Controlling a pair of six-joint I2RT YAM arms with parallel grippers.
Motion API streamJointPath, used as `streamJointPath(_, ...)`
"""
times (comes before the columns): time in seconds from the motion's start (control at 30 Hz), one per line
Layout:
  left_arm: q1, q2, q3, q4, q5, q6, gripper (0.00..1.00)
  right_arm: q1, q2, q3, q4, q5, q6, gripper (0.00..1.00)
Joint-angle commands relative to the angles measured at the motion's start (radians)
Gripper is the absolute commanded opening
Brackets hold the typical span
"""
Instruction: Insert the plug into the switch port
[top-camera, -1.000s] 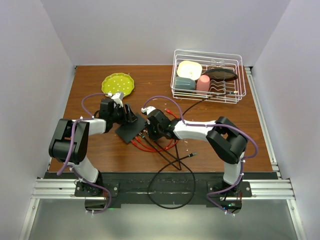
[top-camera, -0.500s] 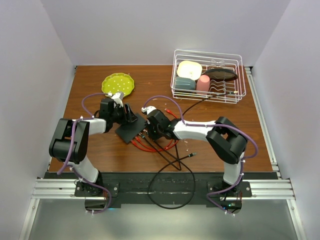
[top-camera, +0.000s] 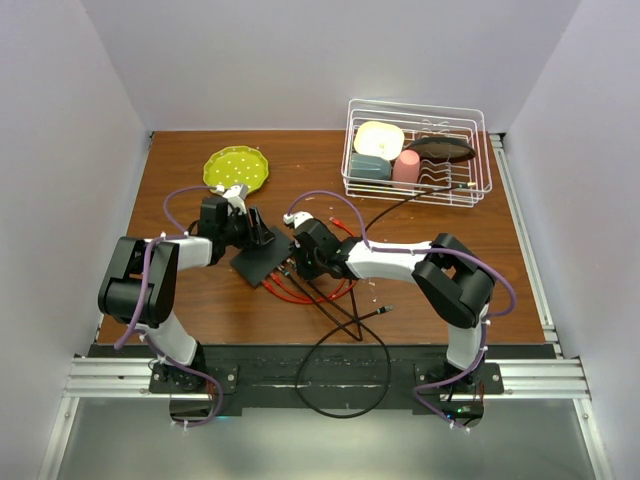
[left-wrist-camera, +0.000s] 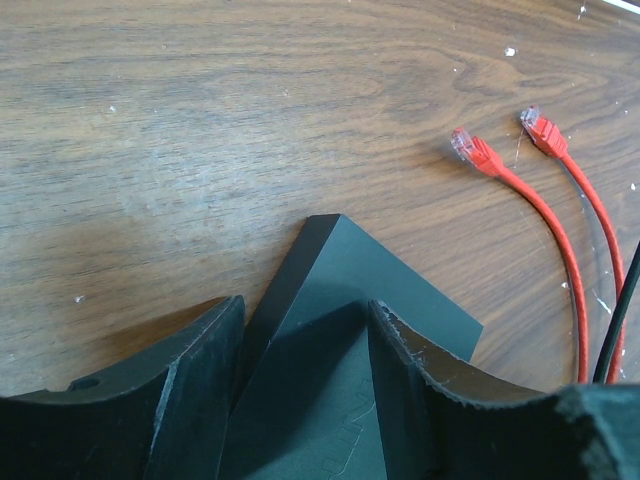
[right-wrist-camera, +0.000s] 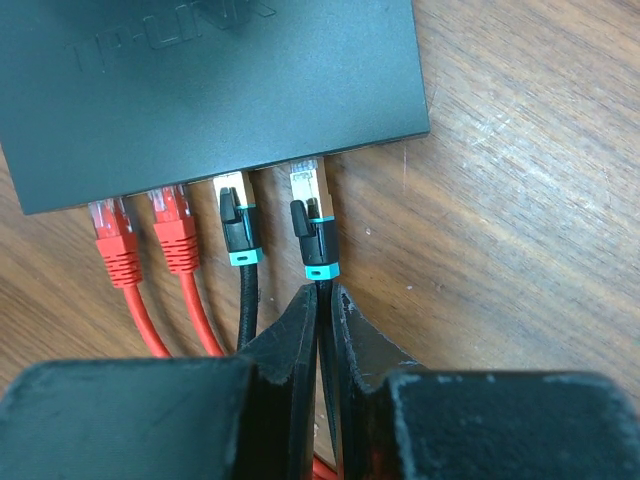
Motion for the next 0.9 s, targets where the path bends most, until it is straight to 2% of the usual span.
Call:
streamJointPath(0.0,0.005,0.014,0.017,-0.038,0.019,0.027,0.56,-0.002,0.007,0.052,0.078,0.039,0.025,0.0)
streamJointPath(0.57,0.005,0.001,0.017,-0.052,0.01,0.033,0.56,-0.008,0.032,0.061,0.068,0.036,0.047,0.0)
streamJointPath(0.87,0.005,-0.019,0.013,-0.052,0.002,0.033,0.56,-0.016,-0.026,0.0,0.171,0.021,0.09,0.0)
